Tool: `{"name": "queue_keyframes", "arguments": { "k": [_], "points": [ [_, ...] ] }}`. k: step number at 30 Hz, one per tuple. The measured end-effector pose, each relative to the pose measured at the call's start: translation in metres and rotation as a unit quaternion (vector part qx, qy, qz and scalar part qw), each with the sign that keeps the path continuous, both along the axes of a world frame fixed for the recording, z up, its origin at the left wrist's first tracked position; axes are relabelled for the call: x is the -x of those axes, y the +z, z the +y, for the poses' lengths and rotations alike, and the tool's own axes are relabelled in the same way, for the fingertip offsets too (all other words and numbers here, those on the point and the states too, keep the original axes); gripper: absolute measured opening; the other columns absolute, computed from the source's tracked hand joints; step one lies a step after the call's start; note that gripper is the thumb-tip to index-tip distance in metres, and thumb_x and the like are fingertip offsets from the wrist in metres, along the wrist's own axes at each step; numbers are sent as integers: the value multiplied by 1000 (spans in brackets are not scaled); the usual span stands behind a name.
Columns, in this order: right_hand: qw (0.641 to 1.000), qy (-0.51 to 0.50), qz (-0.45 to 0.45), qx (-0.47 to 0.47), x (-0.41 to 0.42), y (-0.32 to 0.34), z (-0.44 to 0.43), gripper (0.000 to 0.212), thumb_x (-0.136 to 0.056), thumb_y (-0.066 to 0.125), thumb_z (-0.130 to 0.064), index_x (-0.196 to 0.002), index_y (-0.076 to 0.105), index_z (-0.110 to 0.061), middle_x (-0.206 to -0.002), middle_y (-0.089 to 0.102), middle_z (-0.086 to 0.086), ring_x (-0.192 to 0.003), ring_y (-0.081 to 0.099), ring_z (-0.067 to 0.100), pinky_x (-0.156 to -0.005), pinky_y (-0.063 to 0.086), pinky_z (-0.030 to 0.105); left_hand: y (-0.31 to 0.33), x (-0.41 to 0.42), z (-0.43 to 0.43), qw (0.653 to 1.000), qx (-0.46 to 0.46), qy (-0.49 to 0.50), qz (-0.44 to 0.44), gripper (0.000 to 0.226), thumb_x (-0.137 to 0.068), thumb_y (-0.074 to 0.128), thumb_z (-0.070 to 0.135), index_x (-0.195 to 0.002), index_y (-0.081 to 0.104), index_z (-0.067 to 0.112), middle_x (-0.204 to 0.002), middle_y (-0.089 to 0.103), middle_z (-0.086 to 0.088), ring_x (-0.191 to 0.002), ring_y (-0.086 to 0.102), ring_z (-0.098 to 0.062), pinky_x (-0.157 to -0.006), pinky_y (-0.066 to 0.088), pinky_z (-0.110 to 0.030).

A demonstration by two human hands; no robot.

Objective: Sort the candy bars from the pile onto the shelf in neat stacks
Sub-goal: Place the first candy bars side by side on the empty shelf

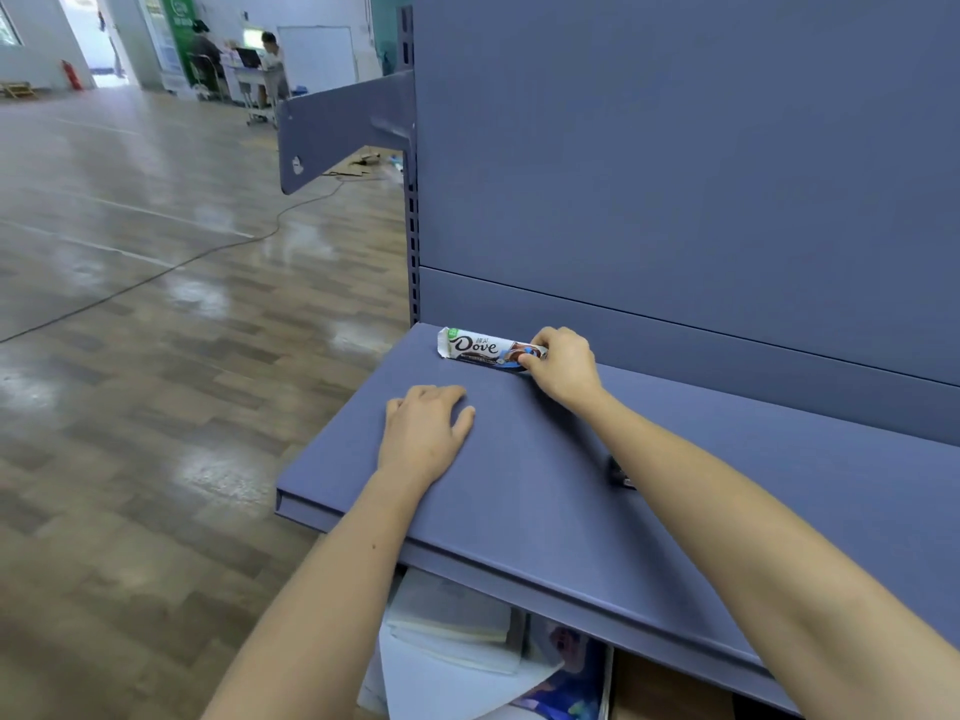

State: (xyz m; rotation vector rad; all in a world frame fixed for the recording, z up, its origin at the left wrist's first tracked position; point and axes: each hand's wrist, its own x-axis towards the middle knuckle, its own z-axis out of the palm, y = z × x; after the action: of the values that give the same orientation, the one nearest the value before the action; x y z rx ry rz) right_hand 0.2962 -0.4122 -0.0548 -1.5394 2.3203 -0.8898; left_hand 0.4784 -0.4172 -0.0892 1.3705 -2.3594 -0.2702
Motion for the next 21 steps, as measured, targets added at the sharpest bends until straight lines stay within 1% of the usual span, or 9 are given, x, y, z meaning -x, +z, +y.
{"name": "queue_keyframes", "arguments": {
  "k": [3, 8, 13, 18, 21],
  "points": [
    [1000, 9, 17, -3, -1, -3, -14, 20, -91, 54, -22, -102, 56, -5, -112, 54, 14, -100, 51, 31, -75, 35, 27, -2, 0, -2, 1000, 4, 0, 0, 31, -95, 41, 33, -118, 56, 20, -117, 61, 2, -119, 46, -19, -94, 32, -34],
    [997, 10, 72, -8, -1, -3, -30, 19, -93, 48, -16, -108, 49, -5, -113, 50, 15, -98, 51, 36, -73, 37, 33, -4, 2, -6, 1000, -3, 3, 13, 27, -95, 42, 33, -112, 59, 21, -113, 63, 5, -117, 46, -17, -93, 31, -32],
    [993, -12, 116, 1, 2, -1, -38, 18, -92, 51, -15, -104, 50, -1, -114, 45, 15, -95, 52, 36, -71, 41, 37, -4, 0, -5, 1000, -2, 3, 10, 26, -95, 42, 33, -110, 59, 20, -111, 63, 5, -116, 46, -16, -92, 31, -32],
    [991, -8, 132, 15, 6, -3, -40, 14, -91, 49, -9, -102, 49, -1, -108, 48, 14, -88, 50, 35, -66, 37, 34, -5, -1, -5, 1000, -2, -1, 15, 26, -95, 42, 33, -109, 60, 19, -110, 64, 6, -114, 47, -16, -93, 32, -31],
    [992, 1, 128, 23, 9, -1, -39, 11, -90, 49, -7, -100, 49, -2, -95, 46, 13, -77, 42, 30, -64, 34, 32, -5, 0, -5, 1000, -1, -2, 15, 25, -95, 43, 33, -107, 60, 19, -109, 64, 6, -114, 47, -16, -91, 32, -31]
  ]
}}
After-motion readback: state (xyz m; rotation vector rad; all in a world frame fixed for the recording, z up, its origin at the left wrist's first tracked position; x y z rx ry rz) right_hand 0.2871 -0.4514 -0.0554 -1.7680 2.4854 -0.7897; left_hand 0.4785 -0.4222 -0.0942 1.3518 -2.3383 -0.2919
